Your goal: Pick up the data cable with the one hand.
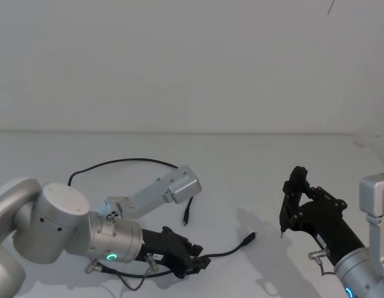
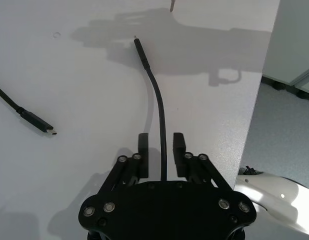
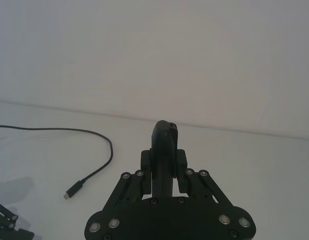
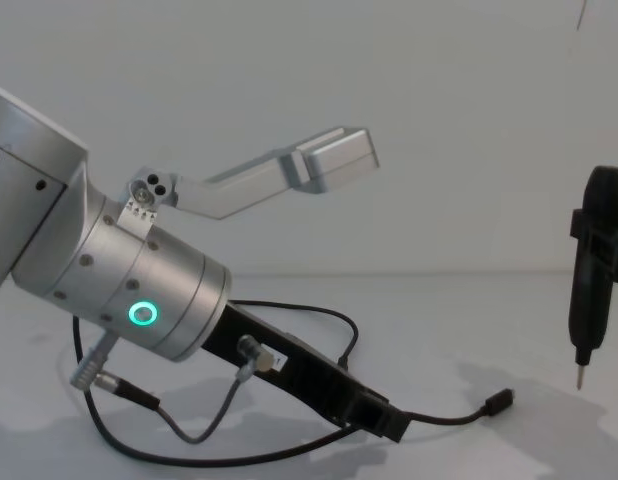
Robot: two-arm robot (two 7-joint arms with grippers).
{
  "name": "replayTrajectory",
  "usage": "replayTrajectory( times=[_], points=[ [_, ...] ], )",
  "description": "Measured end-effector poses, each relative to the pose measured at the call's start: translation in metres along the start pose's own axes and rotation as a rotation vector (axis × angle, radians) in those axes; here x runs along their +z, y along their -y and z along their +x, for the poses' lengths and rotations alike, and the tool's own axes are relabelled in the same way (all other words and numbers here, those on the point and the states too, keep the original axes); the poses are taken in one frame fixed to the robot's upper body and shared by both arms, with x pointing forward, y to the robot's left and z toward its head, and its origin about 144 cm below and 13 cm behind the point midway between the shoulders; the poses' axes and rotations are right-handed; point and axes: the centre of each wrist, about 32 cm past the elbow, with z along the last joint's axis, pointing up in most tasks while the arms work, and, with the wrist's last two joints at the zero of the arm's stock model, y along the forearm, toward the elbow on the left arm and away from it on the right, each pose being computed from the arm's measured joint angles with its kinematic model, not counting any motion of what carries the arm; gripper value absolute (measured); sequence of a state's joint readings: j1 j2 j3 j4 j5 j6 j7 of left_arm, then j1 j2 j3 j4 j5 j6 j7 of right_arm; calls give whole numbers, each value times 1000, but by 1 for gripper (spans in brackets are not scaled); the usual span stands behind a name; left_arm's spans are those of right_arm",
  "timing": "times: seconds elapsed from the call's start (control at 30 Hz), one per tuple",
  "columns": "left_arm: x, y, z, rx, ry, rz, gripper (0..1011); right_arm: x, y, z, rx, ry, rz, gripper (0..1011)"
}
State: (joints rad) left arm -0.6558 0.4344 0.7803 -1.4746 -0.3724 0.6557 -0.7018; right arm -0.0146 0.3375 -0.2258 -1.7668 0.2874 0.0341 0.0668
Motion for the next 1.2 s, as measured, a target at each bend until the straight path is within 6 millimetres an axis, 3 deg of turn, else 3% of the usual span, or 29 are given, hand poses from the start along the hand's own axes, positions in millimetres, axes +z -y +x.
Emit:
replayTrajectory(
  times=[0.03,0.33,0.8,1.2],
  points=[
    [0,0,0,0,0,1,269,0,0,0,0,0,0,279],
    [0,1,0,1,-1,3,32,0,0,0,0,0,0,279],
    [0,-1,0,8,16,-9,32,6,0,0,10,-2,26,279],
    [-2,-19,2,32,127,-90,32,23,-3,-2,46,-23,92,279]
  ],
)
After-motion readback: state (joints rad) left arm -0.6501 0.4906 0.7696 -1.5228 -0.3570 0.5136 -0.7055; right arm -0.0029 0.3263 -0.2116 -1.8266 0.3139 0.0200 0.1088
